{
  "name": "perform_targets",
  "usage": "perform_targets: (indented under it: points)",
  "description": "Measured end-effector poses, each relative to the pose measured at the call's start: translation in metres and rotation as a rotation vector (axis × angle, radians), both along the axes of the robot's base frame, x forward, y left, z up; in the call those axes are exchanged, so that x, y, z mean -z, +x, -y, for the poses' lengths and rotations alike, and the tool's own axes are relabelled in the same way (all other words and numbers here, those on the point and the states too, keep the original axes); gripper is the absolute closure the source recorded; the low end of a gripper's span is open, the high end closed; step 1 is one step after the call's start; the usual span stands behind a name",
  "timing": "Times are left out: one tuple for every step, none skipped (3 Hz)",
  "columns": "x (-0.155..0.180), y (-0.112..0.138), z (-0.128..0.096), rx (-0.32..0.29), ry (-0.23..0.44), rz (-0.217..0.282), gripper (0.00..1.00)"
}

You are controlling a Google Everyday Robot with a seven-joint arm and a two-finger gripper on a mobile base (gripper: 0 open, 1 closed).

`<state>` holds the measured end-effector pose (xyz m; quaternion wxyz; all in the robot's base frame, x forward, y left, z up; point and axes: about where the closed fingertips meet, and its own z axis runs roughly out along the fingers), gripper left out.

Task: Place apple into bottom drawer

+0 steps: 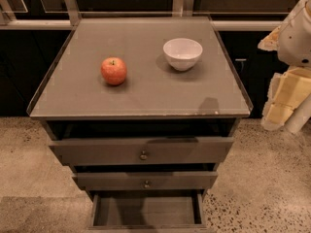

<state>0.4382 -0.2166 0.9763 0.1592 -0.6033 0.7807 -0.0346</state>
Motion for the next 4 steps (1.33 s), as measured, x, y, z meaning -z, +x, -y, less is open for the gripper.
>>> perform_targets:
  points:
    - [0.0,0.0,0.0,0.0,0.0,0.0,0.0]
    - [0.003,0.016,-0.006,-0.024,0.034,0.006,0.0]
    - [0.025,0.069,-0.051,-0.123,0.138,-0.007,0.0]
    - [0.062,0.146,-0.116,-0.227,0.245,-0.027,0.0]
